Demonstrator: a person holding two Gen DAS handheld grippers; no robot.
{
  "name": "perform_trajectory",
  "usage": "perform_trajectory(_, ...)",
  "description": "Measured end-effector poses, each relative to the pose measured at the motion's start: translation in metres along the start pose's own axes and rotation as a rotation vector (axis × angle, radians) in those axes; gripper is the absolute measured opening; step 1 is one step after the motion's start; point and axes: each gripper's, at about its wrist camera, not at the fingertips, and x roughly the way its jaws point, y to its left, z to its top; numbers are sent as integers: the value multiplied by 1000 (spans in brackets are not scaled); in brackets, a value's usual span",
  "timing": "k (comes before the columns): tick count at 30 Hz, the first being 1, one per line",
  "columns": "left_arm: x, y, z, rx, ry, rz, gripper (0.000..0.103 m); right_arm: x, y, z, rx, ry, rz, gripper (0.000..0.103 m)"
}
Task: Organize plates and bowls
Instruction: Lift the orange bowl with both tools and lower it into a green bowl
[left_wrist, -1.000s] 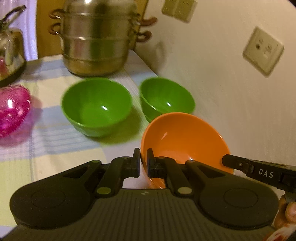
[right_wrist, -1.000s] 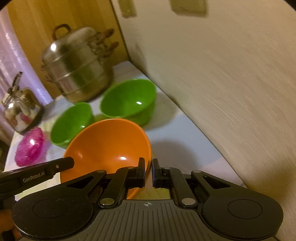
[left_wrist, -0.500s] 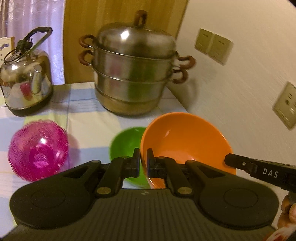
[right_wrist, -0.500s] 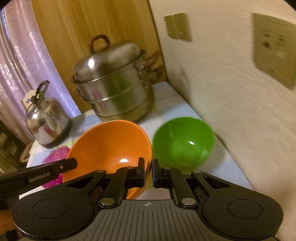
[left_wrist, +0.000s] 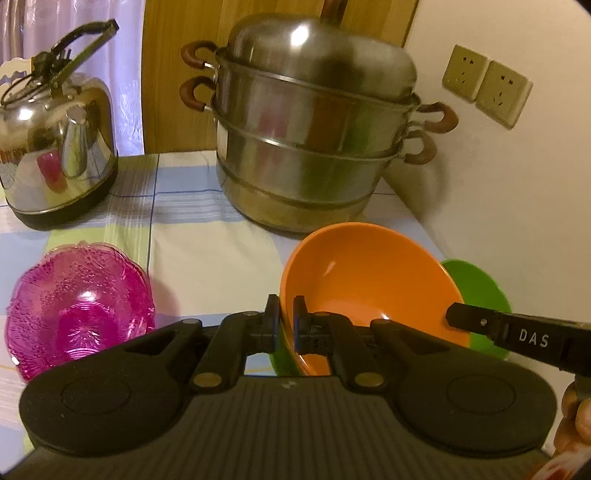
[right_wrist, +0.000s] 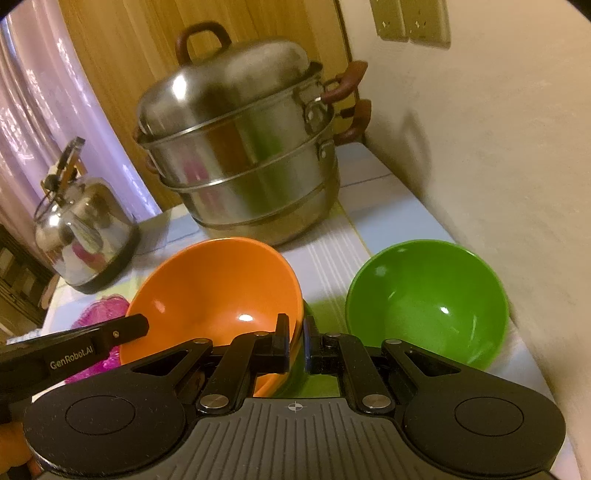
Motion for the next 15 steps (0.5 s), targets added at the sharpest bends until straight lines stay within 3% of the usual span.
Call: perform_trajectory(15, 29, 6, -19, 16, 27, 3, 5, 36, -8, -20, -15, 43, -33, 7)
